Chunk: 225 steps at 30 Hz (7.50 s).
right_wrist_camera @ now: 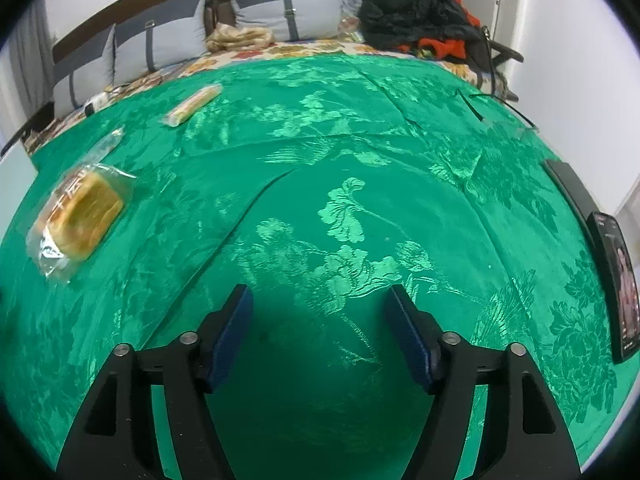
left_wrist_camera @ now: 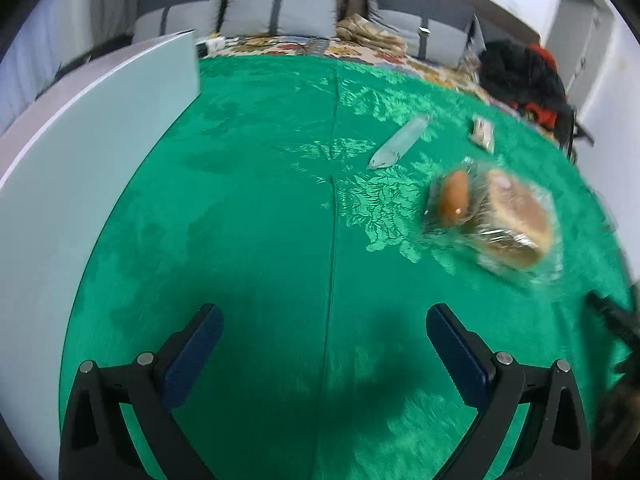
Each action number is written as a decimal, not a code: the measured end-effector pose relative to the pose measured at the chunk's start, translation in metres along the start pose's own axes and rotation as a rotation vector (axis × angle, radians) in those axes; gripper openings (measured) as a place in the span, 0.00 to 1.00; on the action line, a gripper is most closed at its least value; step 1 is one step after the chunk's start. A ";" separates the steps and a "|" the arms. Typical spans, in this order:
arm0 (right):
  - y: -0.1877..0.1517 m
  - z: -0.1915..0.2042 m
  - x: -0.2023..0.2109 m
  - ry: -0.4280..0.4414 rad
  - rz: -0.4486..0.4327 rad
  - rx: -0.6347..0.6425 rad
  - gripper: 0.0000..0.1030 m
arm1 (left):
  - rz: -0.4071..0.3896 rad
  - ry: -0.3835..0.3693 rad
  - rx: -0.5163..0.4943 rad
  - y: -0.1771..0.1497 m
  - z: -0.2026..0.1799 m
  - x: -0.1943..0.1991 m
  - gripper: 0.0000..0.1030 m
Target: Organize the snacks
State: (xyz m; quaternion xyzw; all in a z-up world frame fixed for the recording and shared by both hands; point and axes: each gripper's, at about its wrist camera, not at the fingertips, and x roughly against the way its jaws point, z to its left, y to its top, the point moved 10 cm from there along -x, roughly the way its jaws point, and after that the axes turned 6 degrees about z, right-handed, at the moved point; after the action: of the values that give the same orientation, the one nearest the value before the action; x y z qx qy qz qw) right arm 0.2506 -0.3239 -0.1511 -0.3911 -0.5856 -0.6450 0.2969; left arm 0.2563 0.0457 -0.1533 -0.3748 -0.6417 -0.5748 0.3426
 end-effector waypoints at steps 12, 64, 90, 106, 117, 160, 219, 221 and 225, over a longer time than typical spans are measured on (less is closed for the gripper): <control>-0.003 -0.001 -0.003 -0.017 0.011 -0.006 0.84 | -0.012 0.072 -0.060 -0.002 0.001 -0.015 1.00; -0.002 -0.003 -0.003 -0.021 0.014 -0.011 0.85 | -0.013 0.071 -0.056 0.000 0.000 -0.018 1.00; -0.003 -0.002 -0.004 -0.016 0.015 -0.013 0.86 | -0.012 0.072 -0.057 -0.001 0.000 -0.018 1.00; -0.002 -0.002 -0.004 -0.016 0.015 -0.014 0.86 | -0.010 0.068 -0.061 -0.001 -0.001 -0.018 1.00; -0.002 -0.002 -0.004 -0.015 0.015 -0.014 0.86 | -0.041 -0.170 -0.022 0.132 -0.019 -0.006 0.96; -0.002 -0.002 -0.004 -0.015 0.016 -0.015 0.86 | 0.018 0.012 -0.082 -0.013 0.018 -0.001 0.74; 0.049 0.247 -0.020 0.271 0.276 0.842 0.89 | -0.008 0.060 -0.077 -0.006 0.027 -0.013 1.00; 0.049 0.242 -0.019 0.273 0.266 0.804 0.89 | -0.008 0.062 -0.077 -0.006 0.027 -0.014 1.00; 0.058 0.240 -0.024 0.242 0.324 0.805 0.91 | -0.008 0.062 -0.077 -0.006 0.027 -0.013 1.00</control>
State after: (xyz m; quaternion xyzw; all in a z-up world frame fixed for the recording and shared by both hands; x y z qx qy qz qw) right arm 0.3491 -0.0966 -0.1397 -0.2529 -0.6821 -0.3522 0.5888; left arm 0.2569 0.0710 -0.1707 -0.3671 -0.6099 -0.6117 0.3451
